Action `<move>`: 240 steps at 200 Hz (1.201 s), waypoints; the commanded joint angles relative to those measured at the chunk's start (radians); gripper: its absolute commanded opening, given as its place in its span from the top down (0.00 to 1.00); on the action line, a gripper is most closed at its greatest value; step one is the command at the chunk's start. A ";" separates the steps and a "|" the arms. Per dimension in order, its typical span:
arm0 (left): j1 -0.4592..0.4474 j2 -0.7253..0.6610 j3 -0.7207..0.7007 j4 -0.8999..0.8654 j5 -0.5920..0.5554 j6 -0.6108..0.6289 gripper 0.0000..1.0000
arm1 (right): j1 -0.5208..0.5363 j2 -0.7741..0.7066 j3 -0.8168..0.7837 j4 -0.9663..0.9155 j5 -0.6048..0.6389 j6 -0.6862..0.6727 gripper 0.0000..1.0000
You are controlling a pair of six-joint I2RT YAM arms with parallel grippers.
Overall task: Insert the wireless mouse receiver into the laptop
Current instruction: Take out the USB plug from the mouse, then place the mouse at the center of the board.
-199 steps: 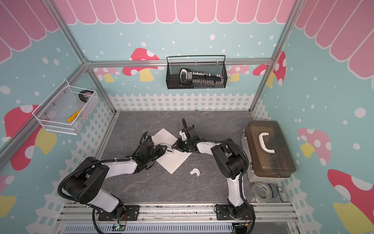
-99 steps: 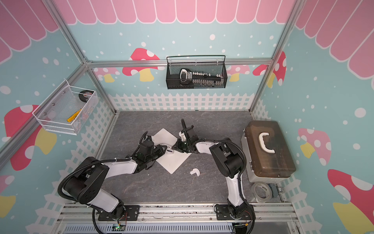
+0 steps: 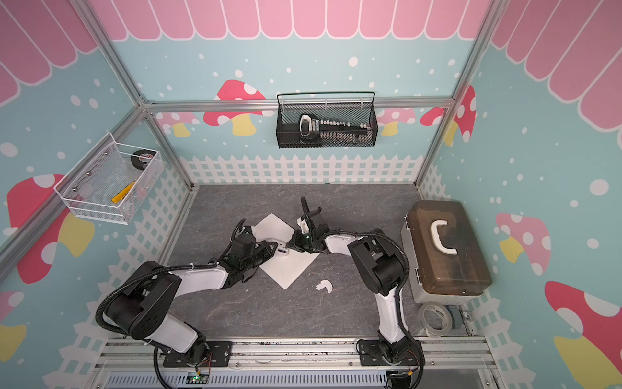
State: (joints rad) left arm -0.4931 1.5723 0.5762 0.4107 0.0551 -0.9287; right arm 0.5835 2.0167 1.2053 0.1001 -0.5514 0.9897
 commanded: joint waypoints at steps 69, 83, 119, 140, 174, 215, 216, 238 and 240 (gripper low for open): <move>-0.004 -0.037 0.039 -0.201 0.049 0.090 1.00 | -0.117 -0.330 -0.130 -0.110 0.097 -0.093 0.98; -0.021 -0.010 0.091 -0.184 0.096 0.098 1.00 | -0.154 -0.405 -0.169 -0.135 0.107 -0.112 0.98; -0.083 0.101 0.299 -0.160 0.192 0.111 1.00 | -0.248 -0.637 -0.240 -0.307 0.229 -0.193 0.97; -0.145 0.216 0.461 -0.168 0.294 0.136 1.00 | -0.285 -0.764 -0.262 -0.396 0.337 -0.220 0.97; -0.236 0.462 0.788 -0.353 0.491 0.233 1.00 | -0.339 -0.906 -0.294 -0.452 0.427 -0.217 0.97; -0.287 0.616 1.028 -0.577 0.489 0.349 0.98 | -0.369 -0.980 -0.321 -0.463 0.436 -0.215 0.97; -0.288 0.618 1.034 -0.583 0.489 0.351 0.98 | -0.369 -0.981 -0.321 -0.464 0.436 -0.216 0.97; -0.312 0.682 1.112 -0.655 0.489 0.371 0.93 | -0.375 -0.986 -0.323 -0.465 0.429 -0.220 0.97; -0.313 0.688 1.119 -0.660 0.488 0.372 0.92 | -0.375 -0.986 -0.322 -0.464 0.429 -0.221 0.97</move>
State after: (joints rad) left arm -0.7887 2.2143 1.6135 -0.1047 0.5171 -0.6285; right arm 0.2165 1.0447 0.8909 -0.3389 -0.1383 0.7876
